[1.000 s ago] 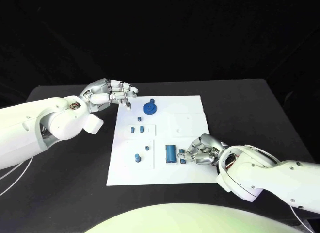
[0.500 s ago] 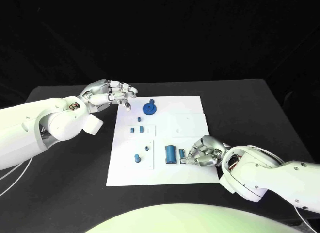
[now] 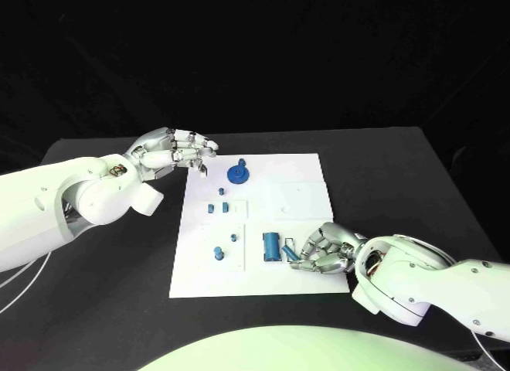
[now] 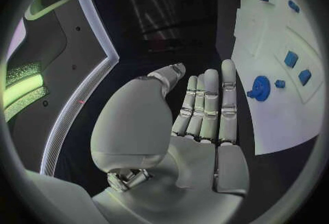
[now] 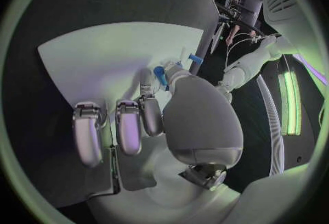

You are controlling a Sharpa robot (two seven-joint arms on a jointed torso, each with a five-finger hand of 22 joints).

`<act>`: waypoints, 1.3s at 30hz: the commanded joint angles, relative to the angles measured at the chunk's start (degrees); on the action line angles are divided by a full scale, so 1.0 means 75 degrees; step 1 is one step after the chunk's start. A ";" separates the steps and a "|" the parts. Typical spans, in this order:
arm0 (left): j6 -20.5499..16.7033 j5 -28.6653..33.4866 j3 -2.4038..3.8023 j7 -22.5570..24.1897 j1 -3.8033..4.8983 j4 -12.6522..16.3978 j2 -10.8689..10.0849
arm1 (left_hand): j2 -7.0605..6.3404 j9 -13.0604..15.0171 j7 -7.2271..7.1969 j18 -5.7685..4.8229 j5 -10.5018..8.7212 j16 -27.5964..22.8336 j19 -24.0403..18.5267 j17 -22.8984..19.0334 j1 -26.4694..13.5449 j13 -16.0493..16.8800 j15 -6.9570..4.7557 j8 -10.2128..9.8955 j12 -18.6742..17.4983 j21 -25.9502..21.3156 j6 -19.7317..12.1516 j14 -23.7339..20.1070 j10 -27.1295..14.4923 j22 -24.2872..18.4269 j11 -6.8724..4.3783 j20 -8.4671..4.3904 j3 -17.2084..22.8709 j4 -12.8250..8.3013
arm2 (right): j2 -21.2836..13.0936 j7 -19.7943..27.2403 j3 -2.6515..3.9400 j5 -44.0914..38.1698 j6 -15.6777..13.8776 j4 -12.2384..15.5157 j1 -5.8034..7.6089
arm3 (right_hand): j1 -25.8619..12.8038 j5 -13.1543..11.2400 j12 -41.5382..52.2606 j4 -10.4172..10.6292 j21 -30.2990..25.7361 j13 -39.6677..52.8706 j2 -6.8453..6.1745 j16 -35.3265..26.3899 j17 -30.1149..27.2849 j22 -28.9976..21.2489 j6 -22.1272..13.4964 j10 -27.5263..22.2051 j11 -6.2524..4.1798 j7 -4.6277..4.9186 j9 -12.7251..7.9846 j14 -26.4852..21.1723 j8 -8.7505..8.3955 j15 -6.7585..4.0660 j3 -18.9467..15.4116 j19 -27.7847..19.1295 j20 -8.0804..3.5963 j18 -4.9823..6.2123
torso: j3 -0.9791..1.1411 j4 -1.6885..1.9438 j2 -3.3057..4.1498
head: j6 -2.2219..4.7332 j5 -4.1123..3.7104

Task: Assemble the parts on the task board

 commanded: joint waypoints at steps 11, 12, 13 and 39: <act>0.0090 -0.0004 0.0002 0.0010 0.0004 -0.0007 0.0011 | 0.0006 -0.0008 0.0035 0.0098 0.0040 0.0018 0.0017 -0.0009 0.0019 -0.0011 0.0004 -0.0031 -0.0052 0.0031 0.0013 -0.0060 -0.0003 0.0017 0.0023 -0.0012 0.0061 0.0013 | 0.0071 0.0157 -0.0007 0.0098 -0.0036 -0.0019 -0.0018 | -0.0116 0.0217 0.0015 0.0023 0.0035 0.1277 0.0296 0.0022 0.1489 0.2007 0.0036 0.0206 0.0023 -0.0013 -0.0010 0.0701 -0.0029 0.0026 -0.0110 0.0813 0.0020 -0.0108 | -0.0006 0.0003 0.0003 | 0.0002 -0.0006; 0.0089 -0.0004 0.0002 0.0008 0.0004 -0.0008 0.0010 | 0.0006 -0.0008 0.0035 0.0098 0.0040 0.0018 0.0017 -0.0009 0.0019 -0.0011 0.0004 -0.0031 -0.0052 0.0031 0.0013 -0.0060 -0.0003 0.0017 0.0023 -0.0012 0.0061 0.0013 | 0.0073 0.0168 -0.0007 0.0102 -0.0042 -0.0015 -0.0018 | -0.0116 0.0217 0.0015 0.0023 0.0035 0.1277 0.0296 0.0022 0.1489 0.2007 0.0036 0.0206 0.0023 -0.0013 -0.0010 0.0701 -0.0029 0.0026 -0.0110 0.0813 0.0020 -0.0108 | -0.0005 0.0000 0.0004 | 0.0004 0.0001; 0.0089 -0.0004 0.0002 0.0006 0.0004 -0.0009 0.0008 | 0.0006 -0.0008 0.0035 0.0098 0.0040 0.0018 0.0017 -0.0009 0.0019 -0.0011 0.0004 -0.0031 -0.0052 0.0031 0.0013 -0.0060 -0.0003 0.0017 0.0023 -0.0012 0.0061 0.0013 | 0.0074 0.0186 -0.0007 0.0105 -0.0048 -0.0009 -0.0018 | -0.0118 0.0228 0.0029 0.0021 0.0035 0.1283 0.0299 0.0028 0.1501 0.2007 0.0037 0.0211 0.0022 -0.0014 -0.0009 0.0703 -0.0029 0.0025 -0.0113 0.0813 0.0019 -0.0108 | -0.0005 0.0000 0.0004 | 0.0004 0.0001; 0.0136 -0.0004 0.0001 -0.0057 0.0004 -0.0005 -0.0017 | 0.0008 -0.0009 0.0037 0.0099 0.0040 0.0018 0.0015 -0.0012 0.0027 -0.0016 0.0003 -0.0033 -0.0055 0.0039 0.0014 -0.0060 0.0000 0.0025 0.0023 -0.0013 0.0091 0.0003 | 0.0122 0.0227 -0.0006 -0.0175 -0.0194 -0.0009 -0.0017 | -0.0196 0.1209 0.0133 -0.0033 0.0035 0.1331 0.0854 0.0046 0.1533 0.2007 0.0146 0.0266 -0.0087 -0.0142 0.0078 0.0711 0.0148 -0.0066 0.0091 0.0813 -0.0059 -0.0108 | -0.0007 -0.0002 0.0005 | -0.0006 -0.0008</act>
